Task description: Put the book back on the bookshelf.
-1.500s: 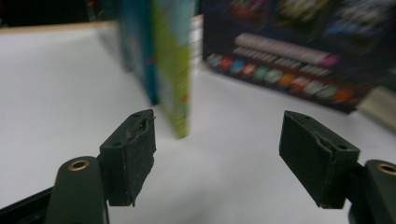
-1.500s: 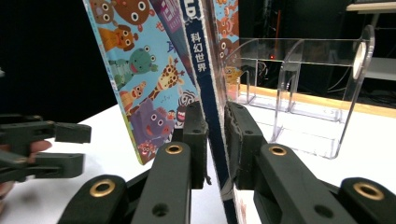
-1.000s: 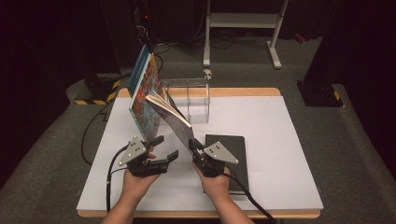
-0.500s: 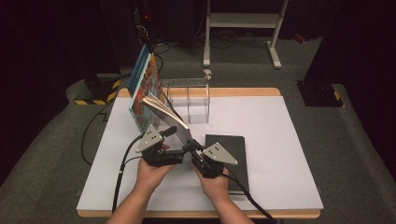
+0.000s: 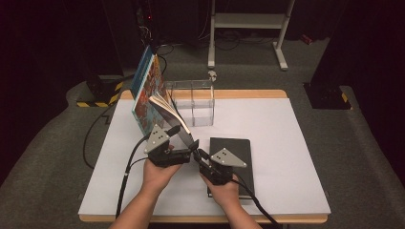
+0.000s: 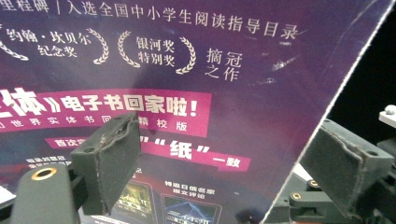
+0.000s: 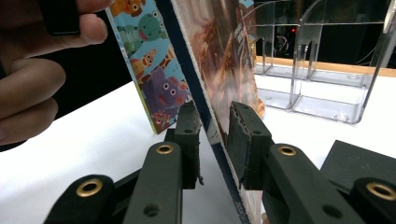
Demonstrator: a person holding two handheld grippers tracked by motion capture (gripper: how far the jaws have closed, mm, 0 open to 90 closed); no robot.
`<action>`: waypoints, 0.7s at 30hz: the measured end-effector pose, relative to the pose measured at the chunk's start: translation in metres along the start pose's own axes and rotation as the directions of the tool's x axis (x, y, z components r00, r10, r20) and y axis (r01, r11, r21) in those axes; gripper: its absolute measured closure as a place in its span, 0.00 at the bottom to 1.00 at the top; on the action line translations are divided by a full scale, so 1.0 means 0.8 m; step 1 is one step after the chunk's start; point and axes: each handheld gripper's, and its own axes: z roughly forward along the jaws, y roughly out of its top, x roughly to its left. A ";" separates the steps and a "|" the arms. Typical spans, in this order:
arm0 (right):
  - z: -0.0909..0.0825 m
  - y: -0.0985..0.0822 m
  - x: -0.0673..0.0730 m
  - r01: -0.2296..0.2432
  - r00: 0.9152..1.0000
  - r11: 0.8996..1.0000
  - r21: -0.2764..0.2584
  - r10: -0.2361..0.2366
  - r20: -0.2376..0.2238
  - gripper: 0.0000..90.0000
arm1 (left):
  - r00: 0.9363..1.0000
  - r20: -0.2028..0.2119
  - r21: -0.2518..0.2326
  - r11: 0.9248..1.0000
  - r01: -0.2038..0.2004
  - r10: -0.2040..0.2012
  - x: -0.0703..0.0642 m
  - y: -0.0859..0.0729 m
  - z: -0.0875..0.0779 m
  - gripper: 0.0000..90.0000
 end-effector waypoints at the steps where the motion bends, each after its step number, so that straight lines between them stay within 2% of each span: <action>1: 0.000 0.000 0.000 0.000 1.000 1.000 -0.001 0.000 -0.002 0.82 | 1.000 -0.002 -0.001 1.000 -0.001 0.001 0.000 0.000 0.001 0.16; 5: 0.000 0.000 0.005 0.024 1.000 1.000 -0.010 -0.024 0.009 0.85 | 1.000 -0.011 -0.001 1.000 -0.007 0.007 0.001 0.001 0.002 0.17; 11: 0.004 0.001 0.019 0.054 0.998 0.998 -0.010 -0.054 -0.012 0.85 | 1.000 -0.022 0.001 1.000 -0.008 0.009 0.004 0.004 -0.002 0.19; 19: 0.010 0.002 0.031 0.047 0.998 0.999 -0.008 -0.048 -0.050 0.84 | 0.999 -0.046 0.003 1.000 -0.018 0.018 0.007 0.001 -0.004 0.21; 21: 0.011 0.002 0.032 0.041 0.997 0.999 -0.007 -0.042 -0.062 0.83 | 0.998 -0.052 0.007 0.999 -0.038 0.038 0.007 0.000 -0.005 0.23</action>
